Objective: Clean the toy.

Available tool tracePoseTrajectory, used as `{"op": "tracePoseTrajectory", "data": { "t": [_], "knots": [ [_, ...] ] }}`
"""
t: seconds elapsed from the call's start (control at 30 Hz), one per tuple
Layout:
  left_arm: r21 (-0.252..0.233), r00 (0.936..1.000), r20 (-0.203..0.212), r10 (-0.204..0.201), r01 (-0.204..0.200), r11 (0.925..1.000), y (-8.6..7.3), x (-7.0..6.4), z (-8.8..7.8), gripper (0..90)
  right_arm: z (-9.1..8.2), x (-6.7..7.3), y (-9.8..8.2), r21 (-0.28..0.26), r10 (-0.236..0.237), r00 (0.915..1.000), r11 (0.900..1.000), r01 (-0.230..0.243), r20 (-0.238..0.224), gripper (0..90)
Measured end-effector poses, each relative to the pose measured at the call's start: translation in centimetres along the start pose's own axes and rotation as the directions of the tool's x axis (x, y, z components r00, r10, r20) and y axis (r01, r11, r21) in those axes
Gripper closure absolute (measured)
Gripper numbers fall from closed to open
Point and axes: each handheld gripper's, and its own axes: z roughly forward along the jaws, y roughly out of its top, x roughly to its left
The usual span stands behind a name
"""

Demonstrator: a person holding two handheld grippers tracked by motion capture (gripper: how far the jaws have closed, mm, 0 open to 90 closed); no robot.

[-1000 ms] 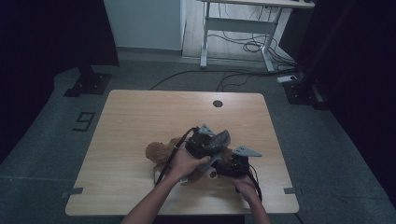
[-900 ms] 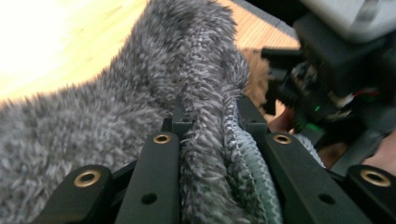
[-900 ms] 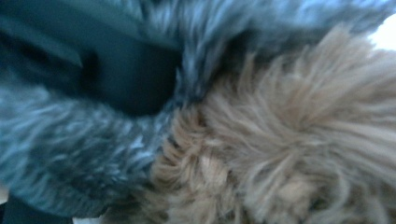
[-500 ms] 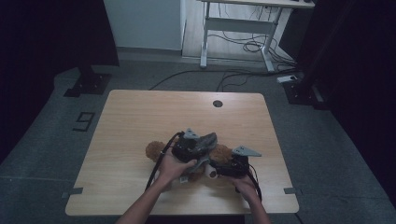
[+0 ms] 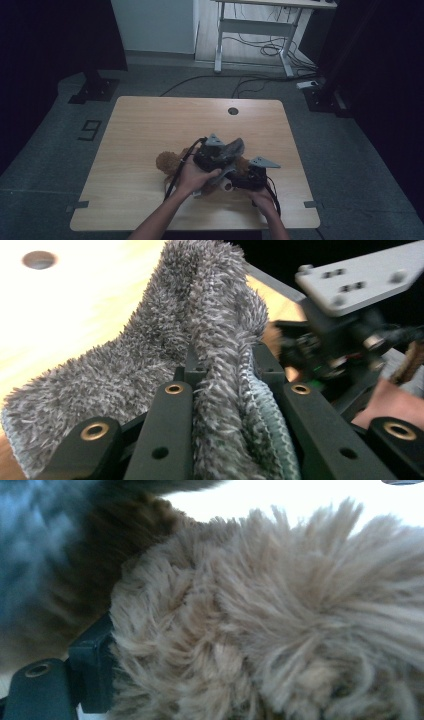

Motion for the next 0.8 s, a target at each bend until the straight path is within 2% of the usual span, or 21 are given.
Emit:
{"op": "tracePoseTrajectory", "data": {
  "t": [0.1,0.13,0.17,0.23,0.3,0.47,0.53,0.57,0.6,0.67,0.7,0.8],
  "knots": [
    [0.052,0.9997,0.023,0.011,-0.012,0.9986,0.4,-0.7,1.9,74.5,0.0,0.0,0.0,0.002,-0.004,1.0000,1.000,0.004,0.002,12.0],
    [0.077,0.9997,0.002,0.026,-0.026,0.9967,0.2,-0.8,2.7,74.5,0.0,0.0,0.0,0.003,0.000,1.0000,1.000,0.000,0.002,12.0],
    [0.085,0.9994,-0.010,0.033,-0.032,0.9959,0.0,-0.7,2.9,74.5,0.0,0.0,0.0,0.002,0.001,1.0000,1.000,-0.001,-0.001,12.0],
    [0.072,0.9998,-0.012,0.014,-0.013,0.9973,-0.5,-0.3,2.8,74.7,0.0,-0.1,0.0,0.002,0.008,1.0000,1.000,-0.008,-0.003,12.0],
    [0.069,0.9989,-0.044,0.018,-0.015,0.9975,-0.9,0.2,2.4,74.8,0.0,-0.1,0.0,0.001,0.007,1.0000,1.000,-0.007,-0.003,12.0],
    [0.058,0.9945,-0.105,0.005,0.001,0.9983,-2.5,1.9,0.4,74.8,0.1,-0.1,0.0,-0.001,0.013,0.9999,1.000,-0.013,0.000,12.0],
    [0.022,0.9939,-0.107,-0.027,0.030,0.9993,-3.3,2.8,-1.1,74.9,0.1,-0.1,0.0,0.000,0.012,0.9999,1.000,-0.012,-0.001,12.0],
    [0.011,0.9931,-0.113,-0.031,0.032,0.9994,-3.5,3.1,-1.7,74.9,0.1,-0.1,0.0,-0.001,0.011,0.9999,1.000,-0.011,-0.003,12.0],
    [-0.008,0.9909,-0.129,-0.038,0.037,0.9993,-3.8,3.5,-2.4,74.9,0.1,-0.1,0.0,-0.001,0.008,1.0000,1.000,-0.008,-0.003,12.0],
    [-0.018,0.9810,-0.188,-0.047,0.044,0.9989,-4.2,4.3,-3.9,74.9,0.0,-0.1,0.0,-0.002,0.009,1.0000,1.000,-0.009,-0.003,12.0],
    [-0.016,0.9786,-0.197,-0.059,0.057,0.9982,-4.6,5.0,-4.4,74.9,0.0,-0.1,0.0,-0.002,0.012,0.9999,1.000,-0.012,-0.004,12.0],
    [-0.032,0.9771,-0.183,-0.109,0.105,0.9940,-6.2,6.5,-5.5,74.9,0.0,-0.1,0.0,-0.002,0.012,0.9999,1.000,-0.012,-0.004,11.9]
  ]
}}
